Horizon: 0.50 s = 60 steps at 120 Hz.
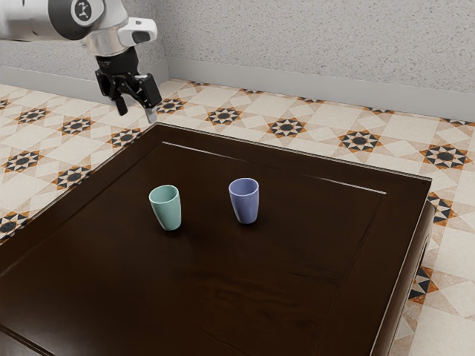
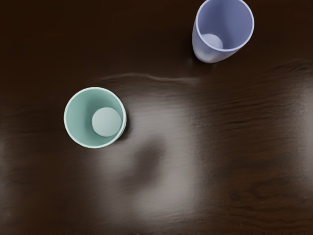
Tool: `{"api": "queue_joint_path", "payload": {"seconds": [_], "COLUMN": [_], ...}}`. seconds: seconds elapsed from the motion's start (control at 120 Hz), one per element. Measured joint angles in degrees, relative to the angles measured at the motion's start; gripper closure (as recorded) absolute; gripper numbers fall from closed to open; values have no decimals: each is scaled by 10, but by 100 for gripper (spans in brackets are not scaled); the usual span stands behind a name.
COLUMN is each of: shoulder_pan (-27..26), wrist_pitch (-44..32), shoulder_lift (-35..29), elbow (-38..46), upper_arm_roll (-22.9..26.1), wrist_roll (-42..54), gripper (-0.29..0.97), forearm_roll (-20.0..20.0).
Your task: Place the left cup onto the right cup
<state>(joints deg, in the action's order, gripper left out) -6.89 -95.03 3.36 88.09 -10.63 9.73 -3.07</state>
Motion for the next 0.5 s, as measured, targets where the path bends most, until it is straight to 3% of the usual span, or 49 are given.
{"api": "queue_joint_path", "payload": {"seconds": [0.35, 0.5], "shoulder_pan": [1, 2], "wrist_pitch": [0, 0], "shoulder_lift": [5, 6], "elbow": [5, 48], "upper_arm_roll": [0, 4], "wrist_roll": [-1, -2], "gripper": [0, 0], "forearm_roll": [-3, -24]}}
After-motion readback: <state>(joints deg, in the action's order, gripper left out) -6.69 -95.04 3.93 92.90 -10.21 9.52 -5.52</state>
